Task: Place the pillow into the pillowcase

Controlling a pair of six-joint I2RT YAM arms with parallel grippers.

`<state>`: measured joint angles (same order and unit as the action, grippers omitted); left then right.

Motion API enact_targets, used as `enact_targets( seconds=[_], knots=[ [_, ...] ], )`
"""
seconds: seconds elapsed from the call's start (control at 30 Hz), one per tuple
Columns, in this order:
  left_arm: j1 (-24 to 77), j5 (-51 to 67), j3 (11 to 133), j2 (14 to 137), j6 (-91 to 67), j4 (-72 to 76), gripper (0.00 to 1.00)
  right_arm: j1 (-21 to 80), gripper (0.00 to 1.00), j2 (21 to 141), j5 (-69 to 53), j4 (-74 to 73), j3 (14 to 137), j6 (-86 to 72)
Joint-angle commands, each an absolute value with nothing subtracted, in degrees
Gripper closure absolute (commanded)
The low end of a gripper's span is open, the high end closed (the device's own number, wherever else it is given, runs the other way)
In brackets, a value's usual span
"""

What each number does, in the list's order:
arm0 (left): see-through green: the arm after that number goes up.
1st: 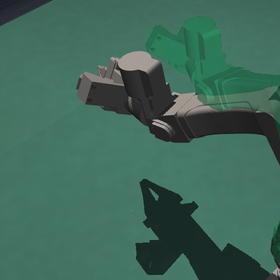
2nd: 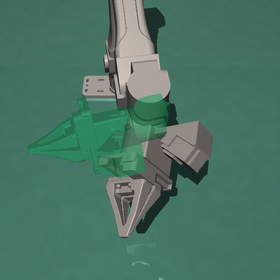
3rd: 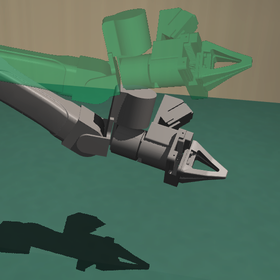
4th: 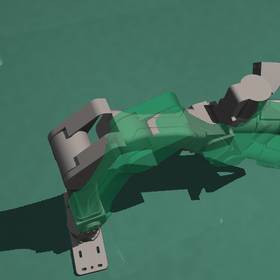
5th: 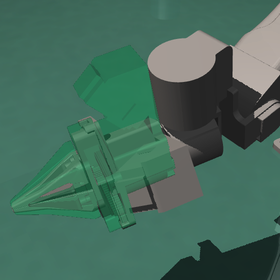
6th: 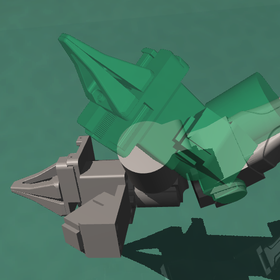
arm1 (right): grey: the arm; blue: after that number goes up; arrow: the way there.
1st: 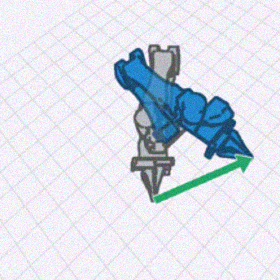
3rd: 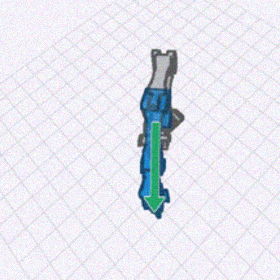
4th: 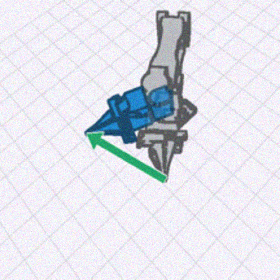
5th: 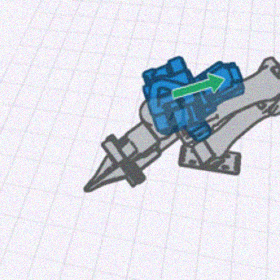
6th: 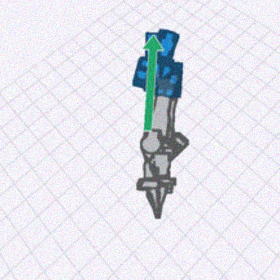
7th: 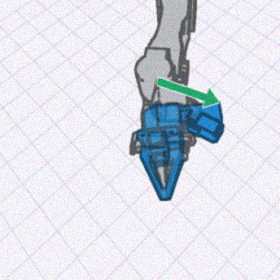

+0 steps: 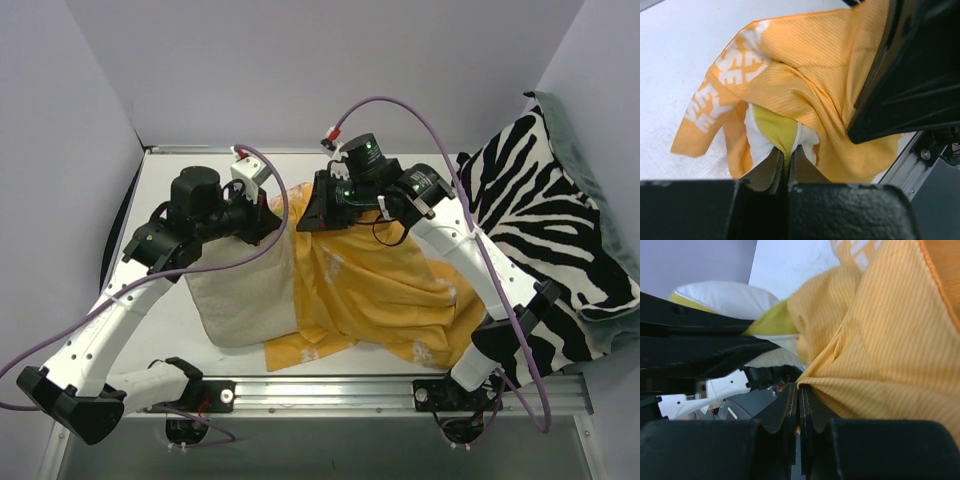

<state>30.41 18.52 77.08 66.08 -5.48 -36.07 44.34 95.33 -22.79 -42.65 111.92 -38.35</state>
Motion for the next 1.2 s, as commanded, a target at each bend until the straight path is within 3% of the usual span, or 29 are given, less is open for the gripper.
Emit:
enact_targets(
  seconds=[0.0, 0.17, 0.33, 0.6, 0.7, 0.77, 0.93, 0.97, 1.03, 1.07, 1.17],
  knots=[
    [30.8, 18.5, 79.9, 62.9, -7.9, -21.0, 1.00, 45.3, 1.00, 94.5, -33.6, -38.8, 104.2, -41.5],
    [30.7, 17.8, 78.9, 59.4, -8.3, -21.4, 1.00, 44.9, 1.00, 91.6, -23.2, -46.2, 100.5, -35.9],
    [30.6, 17.5, 77.7, 57.7, -9.7, -22.2, 1.00, 43.6, 0.96, 93.5, -16.4, -47.1, 105.7, -34.9],
    [27.8, 6.3, 66.1, 58.7, -18.0, -23.0, 1.00, 44.0, 1.00, 114.0, -13.5, -45.4, 127.4, -34.8],
    [20.5, 1.8, 61.3, 59.2, -24.2, -25.6, 1.00, 46.0, 1.00, 118.1, -16.7, -43.7, 126.0, -36.8],
    [18.8, -6.8, 60.0, 58.5, -26.7, -28.5, 1.00, 47.7, 1.00, 118.1, -18.0, -41.8, 120.1, -38.5],
    [16.7, -14.1, 59.5, 60.9, -27.1, -35.4, 1.00, 50.1, 0.96, 116.6, -23.4, -29.5, 102.1, -44.5],
    [16.1, -14.9, 59.6, 61.6, -27.2, -36.4, 1.00, 50.0, 0.94, 117.3, -24.1, -29.1, 101.6, -45.1],
    [13.3, -15.3, 59.8, 64.0, -27.5, -39.5, 1.00, 49.4, 0.73, 120.1, -27.7, -29.0, 102.3, -44.7],
    [12.1, -14.8, 59.3, 64.7, -27.2, -40.2, 1.00, 49.0, 0.58, 120.5, -29.3, -29.2, 104.1, -44.0],
    [8.8, -13.3, 58.4, 66.6, -25.8, -41.2, 1.00, 46.1, 0.36, 114.9, -28.5, -29.4, 104.9, -40.0]
  ],
)
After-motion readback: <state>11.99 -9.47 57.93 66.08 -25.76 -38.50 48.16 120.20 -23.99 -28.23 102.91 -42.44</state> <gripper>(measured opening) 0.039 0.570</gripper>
